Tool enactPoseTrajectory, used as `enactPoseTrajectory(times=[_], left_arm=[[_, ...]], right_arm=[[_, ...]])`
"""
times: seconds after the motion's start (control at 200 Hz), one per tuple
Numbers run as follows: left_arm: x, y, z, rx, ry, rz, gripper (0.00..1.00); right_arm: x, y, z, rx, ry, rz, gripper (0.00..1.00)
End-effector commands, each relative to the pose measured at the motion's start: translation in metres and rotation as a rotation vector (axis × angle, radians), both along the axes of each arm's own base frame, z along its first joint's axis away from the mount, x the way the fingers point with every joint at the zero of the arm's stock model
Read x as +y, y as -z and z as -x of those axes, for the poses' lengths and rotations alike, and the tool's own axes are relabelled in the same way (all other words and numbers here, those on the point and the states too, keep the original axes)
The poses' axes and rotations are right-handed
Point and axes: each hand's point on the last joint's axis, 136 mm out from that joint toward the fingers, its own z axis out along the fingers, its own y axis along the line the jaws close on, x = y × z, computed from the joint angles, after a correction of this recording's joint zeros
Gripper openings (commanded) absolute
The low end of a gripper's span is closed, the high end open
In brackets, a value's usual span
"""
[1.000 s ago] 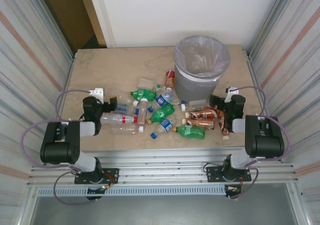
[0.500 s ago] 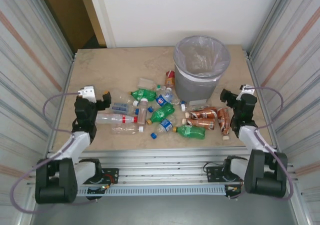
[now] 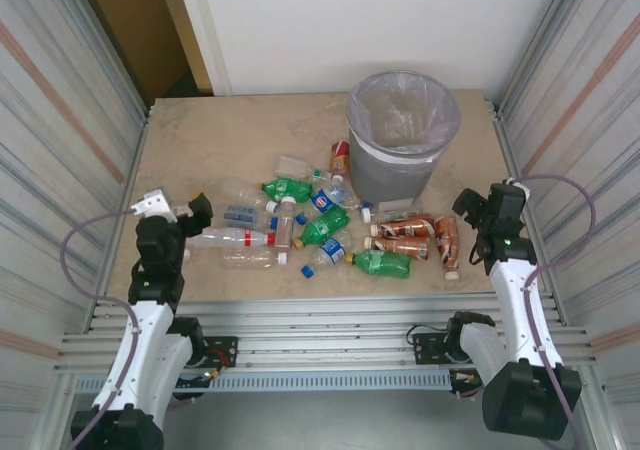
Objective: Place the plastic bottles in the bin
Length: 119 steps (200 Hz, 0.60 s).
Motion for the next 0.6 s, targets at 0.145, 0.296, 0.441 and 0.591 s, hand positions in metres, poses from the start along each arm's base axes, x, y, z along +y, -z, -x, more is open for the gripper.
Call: enactPoseTrajectory(times=[0.145,0.296,0.441,0.591], left_arm=[[-0.005,0.002,0.003,0.026,0.003,0.106,0.99],[-0.006,0.009,0.002,0.037,0.003,0.127,0.99],[-0.007,0.018,0.002,0.05,0.003,0.138,0.99],[-0.009,0.016,0.0,0.038,0.014,0.147,0.99]], right_arm=[[0.023,0.021,0.04,0.208,-0.028,-0.147,0.98],[0.033,0.03,0.038,0.246,-0.056,-0.207,0.98],[0.042,0.037,0.036,0.31,-0.08,-0.262,0.99],[0.053,0.046,0.036,0.357,-0.109,-0.32,0.98]])
